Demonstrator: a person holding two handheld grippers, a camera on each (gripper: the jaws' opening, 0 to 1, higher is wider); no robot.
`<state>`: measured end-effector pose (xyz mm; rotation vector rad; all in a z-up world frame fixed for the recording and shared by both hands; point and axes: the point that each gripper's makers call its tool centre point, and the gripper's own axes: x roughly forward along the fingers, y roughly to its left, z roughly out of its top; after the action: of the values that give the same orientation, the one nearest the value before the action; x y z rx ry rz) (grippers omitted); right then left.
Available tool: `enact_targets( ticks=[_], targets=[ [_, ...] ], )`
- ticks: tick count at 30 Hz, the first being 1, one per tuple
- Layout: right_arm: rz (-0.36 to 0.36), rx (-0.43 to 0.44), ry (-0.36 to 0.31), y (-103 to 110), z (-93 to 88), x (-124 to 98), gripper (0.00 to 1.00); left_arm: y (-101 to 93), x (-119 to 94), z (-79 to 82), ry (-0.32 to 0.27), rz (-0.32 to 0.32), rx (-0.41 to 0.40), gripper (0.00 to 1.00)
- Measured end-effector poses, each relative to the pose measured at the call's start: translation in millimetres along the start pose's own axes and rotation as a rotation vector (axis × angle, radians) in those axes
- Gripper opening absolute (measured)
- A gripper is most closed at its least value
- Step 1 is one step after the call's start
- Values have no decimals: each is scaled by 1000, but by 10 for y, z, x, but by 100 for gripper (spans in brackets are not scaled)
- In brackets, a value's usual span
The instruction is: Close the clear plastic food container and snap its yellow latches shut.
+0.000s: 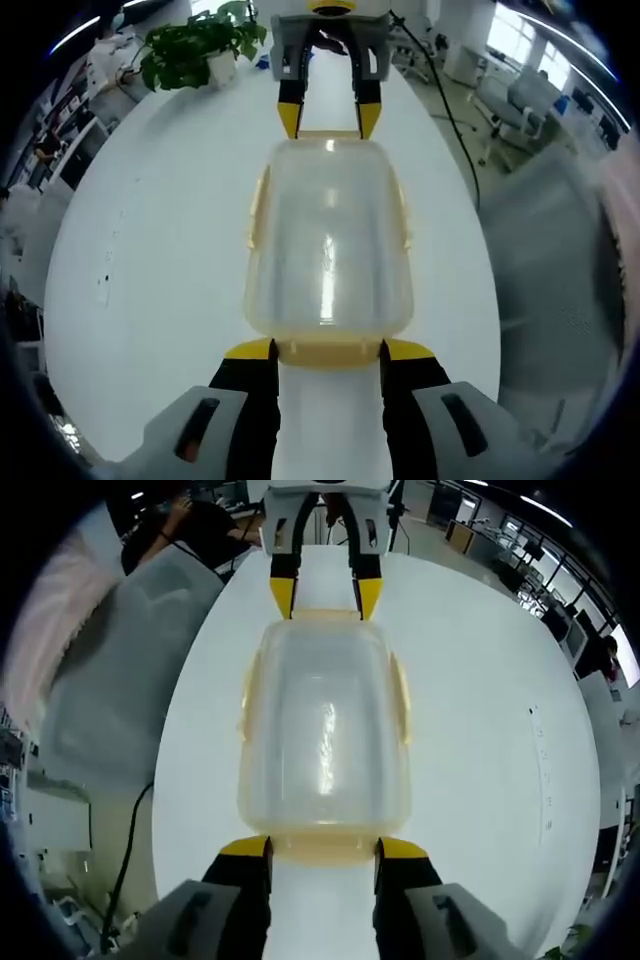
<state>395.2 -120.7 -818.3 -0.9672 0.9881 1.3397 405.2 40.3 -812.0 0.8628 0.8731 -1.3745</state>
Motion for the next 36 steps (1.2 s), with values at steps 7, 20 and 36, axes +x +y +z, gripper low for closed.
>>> enact_targets(
  ticks=[7, 20, 36],
  targets=[
    [6, -8, 9, -34, -56, 20, 38, 20, 53, 27, -6, -4, -14, 37],
    [12, 2, 6, -44, -104, 103, 38, 13, 144, 2, -1, -14, -29, 37],
    [-22, 93, 0, 21, -231, 152, 38, -15, 164, -232, 14, -29, -151, 32]
  ],
)
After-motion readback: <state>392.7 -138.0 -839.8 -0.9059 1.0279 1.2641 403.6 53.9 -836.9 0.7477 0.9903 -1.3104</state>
